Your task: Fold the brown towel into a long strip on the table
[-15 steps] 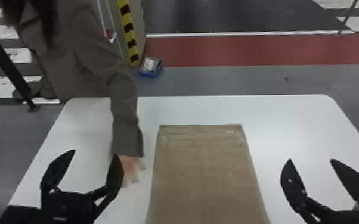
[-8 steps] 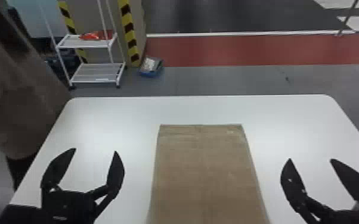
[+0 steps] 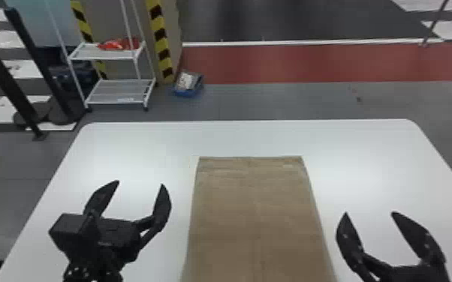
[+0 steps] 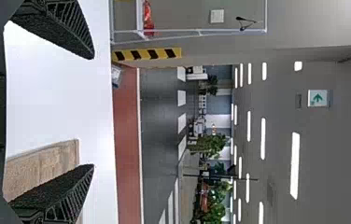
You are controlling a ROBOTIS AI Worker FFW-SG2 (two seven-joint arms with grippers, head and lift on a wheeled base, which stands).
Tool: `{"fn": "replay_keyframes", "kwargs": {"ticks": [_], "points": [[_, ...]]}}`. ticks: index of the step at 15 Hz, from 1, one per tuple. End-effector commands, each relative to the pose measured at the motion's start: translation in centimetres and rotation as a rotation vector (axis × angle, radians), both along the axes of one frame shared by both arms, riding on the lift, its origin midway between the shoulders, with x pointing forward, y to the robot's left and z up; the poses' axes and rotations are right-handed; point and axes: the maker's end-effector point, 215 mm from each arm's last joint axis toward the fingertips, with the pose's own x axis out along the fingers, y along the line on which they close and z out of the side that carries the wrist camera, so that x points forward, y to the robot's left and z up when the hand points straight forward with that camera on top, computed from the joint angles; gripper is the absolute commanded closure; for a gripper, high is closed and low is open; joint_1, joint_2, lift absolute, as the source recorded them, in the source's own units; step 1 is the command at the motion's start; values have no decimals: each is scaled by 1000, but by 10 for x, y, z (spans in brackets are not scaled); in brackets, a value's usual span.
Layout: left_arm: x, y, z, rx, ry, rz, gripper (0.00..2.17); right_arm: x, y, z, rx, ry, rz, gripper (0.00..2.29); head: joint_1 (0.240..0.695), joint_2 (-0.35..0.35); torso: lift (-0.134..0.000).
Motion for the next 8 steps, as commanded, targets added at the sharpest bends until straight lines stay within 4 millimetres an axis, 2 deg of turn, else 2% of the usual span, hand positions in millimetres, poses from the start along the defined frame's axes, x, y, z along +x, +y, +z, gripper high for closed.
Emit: {"fn": "replay_keyframes", "kwargs": {"ticks": [1, 3, 5, 6, 8], "points": [[39, -15, -16, -12, 6, -31, 39, 2, 1, -13, -11, 18, 3, 147, 695, 48, -57], [71, -26, -28, -27, 24, -67, 87, 3, 1, -15, -12, 23, 3, 147, 695, 34, -57], [106, -47, -40, -31, 40, -119, 151, 2, 1, -19, -21, 30, 5, 147, 695, 16, -57], [126, -61, -50, -27, 61, -140, 215, 2, 1, -22, -21, 33, 5, 147, 695, -2, -57], [153, -84, -74, -19, 115, -181, 232, 2, 4, -25, -28, 39, 11, 147, 695, -24, -57]]}}
